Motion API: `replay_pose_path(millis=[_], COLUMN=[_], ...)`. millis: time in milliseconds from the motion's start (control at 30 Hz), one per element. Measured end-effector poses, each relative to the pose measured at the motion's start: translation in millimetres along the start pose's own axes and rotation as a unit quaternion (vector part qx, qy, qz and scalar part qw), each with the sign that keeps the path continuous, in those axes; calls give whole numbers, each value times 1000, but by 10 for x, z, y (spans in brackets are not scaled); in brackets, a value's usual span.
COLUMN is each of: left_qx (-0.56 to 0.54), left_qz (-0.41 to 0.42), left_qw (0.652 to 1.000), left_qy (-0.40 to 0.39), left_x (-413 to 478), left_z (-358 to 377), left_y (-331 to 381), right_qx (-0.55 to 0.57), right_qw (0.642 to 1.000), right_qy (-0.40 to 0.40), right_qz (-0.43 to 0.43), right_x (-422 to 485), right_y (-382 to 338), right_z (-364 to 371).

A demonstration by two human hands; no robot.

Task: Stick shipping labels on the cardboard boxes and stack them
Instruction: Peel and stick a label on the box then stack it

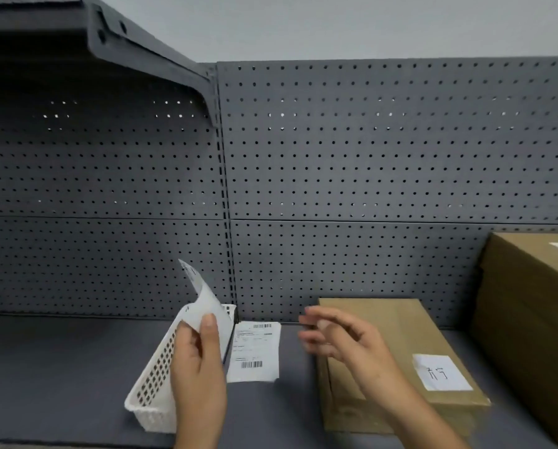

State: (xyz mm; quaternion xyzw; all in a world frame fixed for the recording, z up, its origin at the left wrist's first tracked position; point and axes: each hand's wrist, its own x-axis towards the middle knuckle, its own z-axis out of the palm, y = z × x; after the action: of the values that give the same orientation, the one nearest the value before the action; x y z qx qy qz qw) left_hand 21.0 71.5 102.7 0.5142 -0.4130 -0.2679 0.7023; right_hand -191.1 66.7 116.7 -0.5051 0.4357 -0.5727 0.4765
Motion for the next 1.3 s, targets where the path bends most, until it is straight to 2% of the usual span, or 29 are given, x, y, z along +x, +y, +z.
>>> replay_pose_path(millis=[133, 333, 433, 567, 633, 733, 800, 867, 933, 1067, 1300], left_qx=[-3, 103, 131, 179, 179, 146, 70, -30, -76, -105, -32], left_qz=[17, 157, 202, 258, 216, 98, 21, -39, -72, -94, -24], left_qw=[993, 954, 934, 888, 883, 883, 885, 898, 909, 918, 933], left_qy=[-117, -233, -265, -337, -377, -435, -460, -438, -403, -371, -357], left_x=[-275, -557, -628, -639, -635, -610, -589, -572, -554, -520, -492], left_z=[383, 770, 880, 967, 994, 986, 985, 1003, 1039, 1146, 1358], left_y=[-67, -201, -226, -234, -203, -160, -144, -122, -88, -78, -128], right_qx=[59, 112, 131, 98, 68, 45, 51, 60, 55, 37, -16], right_qw=[998, 994, 991, 992, 992, 990, 989, 990, 990, 994, 995], right_qy=[-17, -12, 14, 82, 106, 133, 135, 126, 124, 99, 94], right_qz=[10, 16, 19, 4, -15, -29, -32, -31, -29, -22, -38], right_x=[-101, -88, -88, -76, -81, -96, -104, -124, -147, -169, -88], right_y=[-106, -122, -141, -132, -114, -94, -89, -90, -97, -134, -75], right_z=[-117, -314, -421, -564, -646, -770, -856, -939, -1020, -1157, -1373])
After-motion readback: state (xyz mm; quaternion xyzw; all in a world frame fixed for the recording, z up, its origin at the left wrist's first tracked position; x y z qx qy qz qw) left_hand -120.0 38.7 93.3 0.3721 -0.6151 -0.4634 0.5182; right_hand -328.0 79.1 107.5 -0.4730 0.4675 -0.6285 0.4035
